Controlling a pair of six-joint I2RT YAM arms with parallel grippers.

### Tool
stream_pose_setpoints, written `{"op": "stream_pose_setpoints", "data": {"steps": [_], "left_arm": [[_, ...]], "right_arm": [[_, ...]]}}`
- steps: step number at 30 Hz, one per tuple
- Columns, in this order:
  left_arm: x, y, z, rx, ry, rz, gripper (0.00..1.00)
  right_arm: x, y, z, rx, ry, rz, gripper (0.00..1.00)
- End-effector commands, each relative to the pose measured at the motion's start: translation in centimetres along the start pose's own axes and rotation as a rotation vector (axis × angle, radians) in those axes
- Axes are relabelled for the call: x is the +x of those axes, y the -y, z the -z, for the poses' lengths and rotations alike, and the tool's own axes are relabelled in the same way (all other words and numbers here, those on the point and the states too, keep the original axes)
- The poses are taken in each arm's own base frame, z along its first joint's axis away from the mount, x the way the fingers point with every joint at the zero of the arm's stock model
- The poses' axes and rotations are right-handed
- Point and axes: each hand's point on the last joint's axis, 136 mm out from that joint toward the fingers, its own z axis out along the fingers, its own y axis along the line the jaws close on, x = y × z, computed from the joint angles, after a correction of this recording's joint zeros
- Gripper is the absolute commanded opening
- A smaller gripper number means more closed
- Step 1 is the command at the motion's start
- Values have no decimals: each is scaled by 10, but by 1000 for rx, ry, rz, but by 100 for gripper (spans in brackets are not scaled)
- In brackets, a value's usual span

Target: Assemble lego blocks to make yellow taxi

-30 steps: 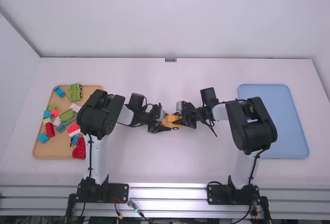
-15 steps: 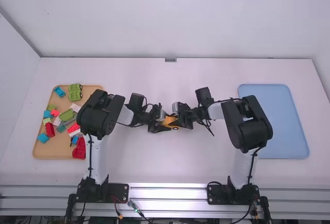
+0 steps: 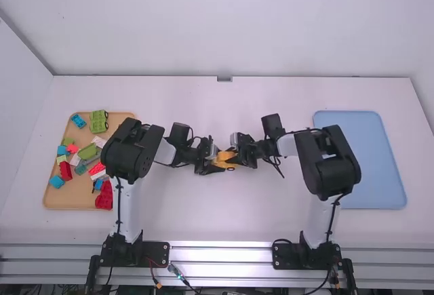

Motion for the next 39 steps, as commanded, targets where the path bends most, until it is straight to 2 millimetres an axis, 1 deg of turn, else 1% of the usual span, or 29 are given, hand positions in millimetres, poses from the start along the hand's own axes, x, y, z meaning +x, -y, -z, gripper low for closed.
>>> {"op": "stream_pose_setpoints", "data": {"steps": [1, 5, 11, 14, 18, 20, 22, 26, 35, 37, 38, 39], "left_arm": [[4, 1, -2, 3, -12, 18, 48], [4, 2, -2, 3, -11, 18, 47], [3, 2, -2, 4, -11, 19, 45], [3, 1, -2, 3, -11, 17, 44], [0, -6, -2, -6, -8, 48, 45], [-2, -9, -1, -10, -3, 42, 45], [-3, -9, -2, -9, -4, 37, 44], [-3, -11, -1, -14, -3, 36, 44], [-4, -9, -3, -7, -3, 37, 42], [-4, -8, -3, -6, -3, 37, 41], [-4, -8, -3, -6, -3, 37, 37], [-4, -8, -3, -6, -3, 38, 36]], "right_arm": [[7, -7, -8, -24, -17, -16, 0], [10, -11, -11, -36, -21, -26, 0], [22, -14, -15, -44, -40, -81, 0], [28, -18, -18, -46, -77, -92, 0], [38, -22, -27, -34, -149, -97, 0], [47, -20, -30, 0, -203, -120, 0], [51, -19, -32, 23, -230, -136, 0], [60, -16, -29, 72, -243, -141, 0], [66, -14, -22, 102, -233, -142, 0], [65, -12, -22, 102, -232, -143, 0], [63, -10, -22, 103, -230, -139, 0], [63, -10, -22, 104, -230, -138, 0]]}}
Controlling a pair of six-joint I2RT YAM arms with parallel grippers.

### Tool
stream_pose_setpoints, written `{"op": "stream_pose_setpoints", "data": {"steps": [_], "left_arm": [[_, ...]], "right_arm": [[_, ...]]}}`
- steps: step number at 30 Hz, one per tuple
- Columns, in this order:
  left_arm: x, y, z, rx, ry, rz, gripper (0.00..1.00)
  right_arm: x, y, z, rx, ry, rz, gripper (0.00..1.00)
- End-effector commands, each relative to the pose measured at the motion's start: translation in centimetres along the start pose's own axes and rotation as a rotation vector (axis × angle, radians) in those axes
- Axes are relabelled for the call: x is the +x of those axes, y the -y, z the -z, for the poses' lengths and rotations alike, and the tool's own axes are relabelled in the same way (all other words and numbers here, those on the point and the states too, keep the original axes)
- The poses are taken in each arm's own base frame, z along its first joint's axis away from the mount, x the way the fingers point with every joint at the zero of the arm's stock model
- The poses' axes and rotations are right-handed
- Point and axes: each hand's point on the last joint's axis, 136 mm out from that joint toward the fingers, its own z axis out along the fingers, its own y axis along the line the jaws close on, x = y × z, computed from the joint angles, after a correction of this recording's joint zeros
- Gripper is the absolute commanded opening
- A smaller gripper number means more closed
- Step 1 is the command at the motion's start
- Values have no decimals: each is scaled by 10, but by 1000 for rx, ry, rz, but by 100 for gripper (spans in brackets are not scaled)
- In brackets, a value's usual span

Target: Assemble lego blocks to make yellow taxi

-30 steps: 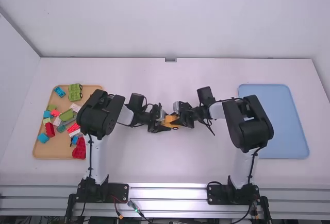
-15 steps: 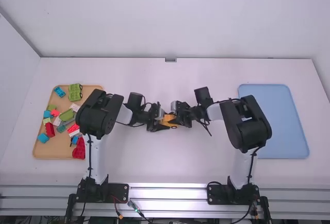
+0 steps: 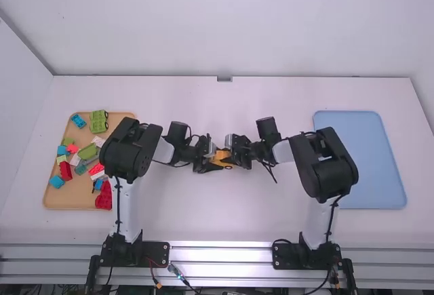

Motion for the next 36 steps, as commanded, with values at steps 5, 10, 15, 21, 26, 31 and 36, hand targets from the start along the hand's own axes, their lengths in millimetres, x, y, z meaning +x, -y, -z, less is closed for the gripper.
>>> {"op": "stream_pose_setpoints", "data": {"steps": [5, 10, 15, 21, 26, 31, 36], "left_arm": [[-4, -2, -7, 10, -1, 32, 28], [-4, -1, -8, 13, -3, 30, 27], [-4, -1, -8, 13, -3, 30, 25], [-4, -1, -8, 13, -3, 31, 25], [-4, -1, -8, 12, -3, 30, 25], [-2, -2, -8, 6, -13, 33, 24], [1, -2, -8, 3, -25, 45, 24]], "right_arm": [[57, -12, -9, 28, -200, -128, 9], [53, -8, -8, 28, -196, -128, 9], [48, -4, -8, 27, -197, -130, 11], [40, -3, -7, 17, -161, -117, 19], [37, 1, 1, 14, -113, -135, 24], [30, 3, 10, 1, -42, -125, 29], [27, 5, 13, 5, -27, -121, 36]]}}
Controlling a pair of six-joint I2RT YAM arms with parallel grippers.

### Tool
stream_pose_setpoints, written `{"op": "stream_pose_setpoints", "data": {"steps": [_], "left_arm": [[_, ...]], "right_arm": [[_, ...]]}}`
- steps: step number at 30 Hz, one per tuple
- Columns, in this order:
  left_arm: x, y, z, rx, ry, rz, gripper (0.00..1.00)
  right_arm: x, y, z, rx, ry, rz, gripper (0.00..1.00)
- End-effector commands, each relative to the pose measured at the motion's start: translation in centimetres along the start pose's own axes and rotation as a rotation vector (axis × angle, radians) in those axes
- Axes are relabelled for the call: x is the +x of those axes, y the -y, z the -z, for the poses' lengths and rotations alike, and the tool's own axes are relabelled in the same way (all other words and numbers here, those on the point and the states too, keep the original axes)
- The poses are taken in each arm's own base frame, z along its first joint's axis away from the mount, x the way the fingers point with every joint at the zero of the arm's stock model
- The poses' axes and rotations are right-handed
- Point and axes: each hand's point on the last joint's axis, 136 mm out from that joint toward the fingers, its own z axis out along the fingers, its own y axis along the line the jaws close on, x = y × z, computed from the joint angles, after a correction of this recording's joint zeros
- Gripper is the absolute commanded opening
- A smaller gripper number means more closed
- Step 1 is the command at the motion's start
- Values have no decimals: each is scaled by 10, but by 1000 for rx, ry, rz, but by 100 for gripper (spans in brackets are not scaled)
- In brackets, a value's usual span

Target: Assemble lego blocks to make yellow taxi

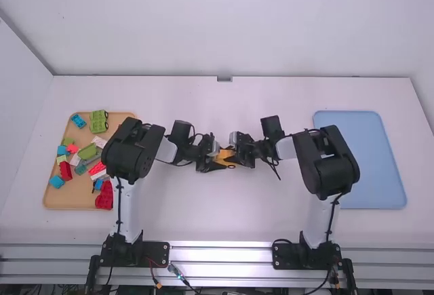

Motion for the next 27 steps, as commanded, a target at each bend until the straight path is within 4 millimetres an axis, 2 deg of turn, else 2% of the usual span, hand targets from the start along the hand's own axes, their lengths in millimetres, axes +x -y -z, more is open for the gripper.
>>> {"op": "stream_pose_setpoints", "data": {"steps": [1, 8, 12, 15, 18, 21, 23, 25, 27], "left_arm": [[4, 2, -1, 4, -9, 29, 24], [4, 3, -1, 7, -11, 32, 23], [5, 3, -1, 8, -14, 37, 23], [6, 4, -1, 9, -16, 40, 22], [6, 4, -1, 10, -16, 43, 23], [6, 4, -1, 11, -17, 45, 26], [7, 5, -1, 13, -19, 51, 34], [7, 5, -1, 14, -20, 53, 37], [8, 6, -1, 15, -23, 57, 43]], "right_arm": [[21, -1, 1, 18, -48, -65, 37], [15, 0, -1, 17, -50, -50, 49], [10, 3, 0, 28, -36, -22, 51], [2, 6, 2, 38, -29, 0, 53], [-16, 6, 9, 43, 0, 35, 53], [-30, 5, 11, 38, 29, 64, 54], [-40, 9, 20, 59, 36, 81, 56], [-44, 11, 26, 72, 40, 85, 57], [-47, 12, 31, 80, 46, 85, 58]]}}
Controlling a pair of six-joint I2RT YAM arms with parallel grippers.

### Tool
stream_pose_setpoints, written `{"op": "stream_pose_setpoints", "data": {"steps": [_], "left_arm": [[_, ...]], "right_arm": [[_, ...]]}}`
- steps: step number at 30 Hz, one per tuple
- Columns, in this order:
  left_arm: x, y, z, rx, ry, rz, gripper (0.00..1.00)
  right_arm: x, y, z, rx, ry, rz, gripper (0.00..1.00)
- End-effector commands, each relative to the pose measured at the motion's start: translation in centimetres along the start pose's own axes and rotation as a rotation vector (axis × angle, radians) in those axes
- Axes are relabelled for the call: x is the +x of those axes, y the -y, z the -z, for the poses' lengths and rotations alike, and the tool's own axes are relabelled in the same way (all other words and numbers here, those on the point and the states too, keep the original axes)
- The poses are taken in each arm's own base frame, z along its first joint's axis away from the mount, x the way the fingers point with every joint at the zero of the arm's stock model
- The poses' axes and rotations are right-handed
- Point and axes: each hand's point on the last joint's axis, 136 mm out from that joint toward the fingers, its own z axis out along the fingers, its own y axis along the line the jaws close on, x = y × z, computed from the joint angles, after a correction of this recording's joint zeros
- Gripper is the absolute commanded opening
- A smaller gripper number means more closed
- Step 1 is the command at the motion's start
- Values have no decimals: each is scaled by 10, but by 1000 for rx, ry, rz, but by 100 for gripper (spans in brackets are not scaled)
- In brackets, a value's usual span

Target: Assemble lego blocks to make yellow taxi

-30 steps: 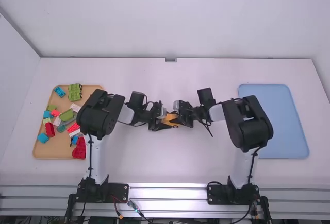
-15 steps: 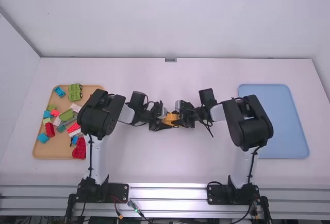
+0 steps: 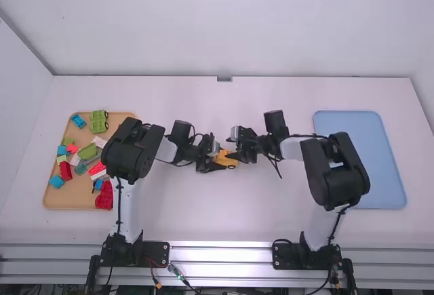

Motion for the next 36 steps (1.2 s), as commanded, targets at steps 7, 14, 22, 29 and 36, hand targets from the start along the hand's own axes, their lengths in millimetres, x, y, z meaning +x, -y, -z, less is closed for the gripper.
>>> {"op": "stream_pose_setpoints", "data": {"steps": [7, 14, 22, 29, 36], "left_arm": [[10, -2, 0, -23, -46, 47, 99], [-9, -7, 10, -43, -37, 66, 99], [-44, -10, 41, -139, -146, 81, 99], [-94, 9, 82, -217, -242, -20, 99], [-123, 18, 113, -316, -288, -64, 99]], "right_arm": [[8, 1, 31, 27, -16, -78, 99], [28, -10, 37, 43, -31, -91, 99], [40, -27, 19, 52, -31, -76, 99], [45, -23, -23, -25, -10, -80, 99], [43, -20, -45, -70, -20, -64, 99]]}}
